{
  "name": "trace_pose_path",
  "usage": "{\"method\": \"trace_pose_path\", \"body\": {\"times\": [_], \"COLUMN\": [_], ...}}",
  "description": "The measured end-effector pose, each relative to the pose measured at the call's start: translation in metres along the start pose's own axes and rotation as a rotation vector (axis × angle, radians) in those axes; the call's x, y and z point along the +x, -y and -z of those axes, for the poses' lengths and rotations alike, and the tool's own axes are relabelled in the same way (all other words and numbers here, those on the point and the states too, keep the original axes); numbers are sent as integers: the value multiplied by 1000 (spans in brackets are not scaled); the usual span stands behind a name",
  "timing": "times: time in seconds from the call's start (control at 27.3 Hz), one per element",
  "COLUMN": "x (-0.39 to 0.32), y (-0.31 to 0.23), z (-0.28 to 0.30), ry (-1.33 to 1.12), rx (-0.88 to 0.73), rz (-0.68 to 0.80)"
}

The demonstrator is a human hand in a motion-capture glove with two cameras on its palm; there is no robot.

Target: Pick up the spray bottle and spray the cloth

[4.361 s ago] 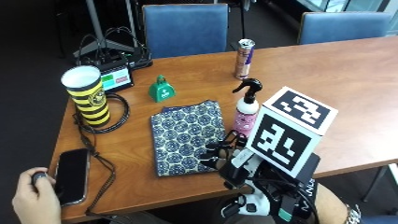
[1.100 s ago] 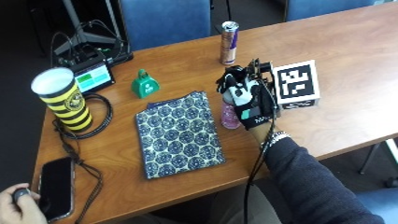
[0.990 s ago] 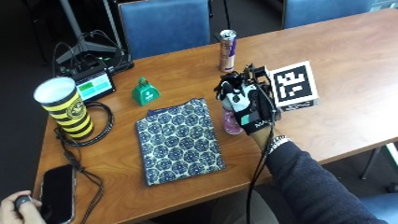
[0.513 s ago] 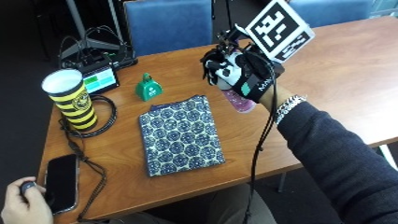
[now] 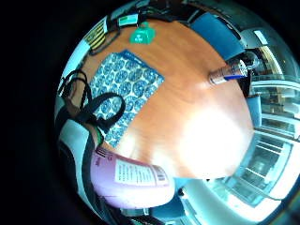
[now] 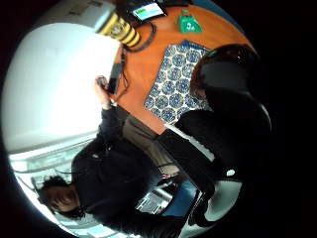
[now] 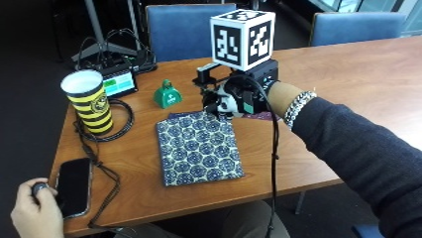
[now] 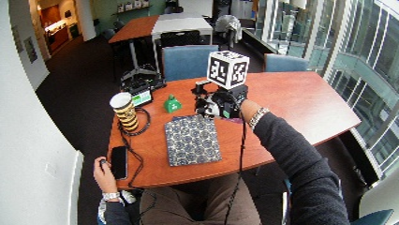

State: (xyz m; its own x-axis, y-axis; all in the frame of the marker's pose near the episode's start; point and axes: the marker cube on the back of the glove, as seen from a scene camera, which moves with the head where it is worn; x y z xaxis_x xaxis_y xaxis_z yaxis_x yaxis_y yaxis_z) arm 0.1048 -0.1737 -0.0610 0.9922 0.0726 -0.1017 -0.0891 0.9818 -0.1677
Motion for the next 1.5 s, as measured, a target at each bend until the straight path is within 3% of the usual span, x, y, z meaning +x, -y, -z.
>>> {"method": "trace_pose_path", "body": {"times": [0.44, 0.77, 1.14, 1.5], "x": [-37, -39, -45, -65], "y": [4, 4, 15, 41], "z": [-70, -88, -35, 22], "ry": [-293, -306, -131, 563], "rx": [-292, -343, -116, 251], "rz": [33, 38, 64, 155]}}
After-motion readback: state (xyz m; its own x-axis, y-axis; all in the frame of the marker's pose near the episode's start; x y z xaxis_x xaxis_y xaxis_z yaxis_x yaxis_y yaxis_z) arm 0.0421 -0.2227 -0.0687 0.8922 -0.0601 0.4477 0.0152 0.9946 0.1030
